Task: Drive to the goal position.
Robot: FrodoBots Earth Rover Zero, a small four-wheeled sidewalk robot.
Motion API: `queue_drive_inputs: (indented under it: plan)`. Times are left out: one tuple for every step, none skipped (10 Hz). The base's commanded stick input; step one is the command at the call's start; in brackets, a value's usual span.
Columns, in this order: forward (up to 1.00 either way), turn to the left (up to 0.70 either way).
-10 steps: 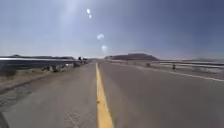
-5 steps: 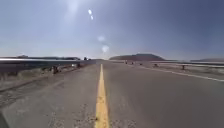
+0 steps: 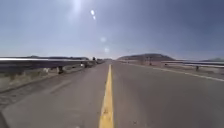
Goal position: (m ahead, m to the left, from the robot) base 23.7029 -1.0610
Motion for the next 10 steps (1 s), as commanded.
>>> queue_drive_inputs:
  plan:
    - [0.85, 0.0]
    - [0.85, 0.0]
    - [0.85, 0.0]
    - [0.85, 0.0]
    - [0.85, 0.0]
    - [0.85, 0.0]
    - [0.85, 0.0]
    - [0.85, 0.0]
    - [0.85, 0.0]
    - [0.85, 0.0]
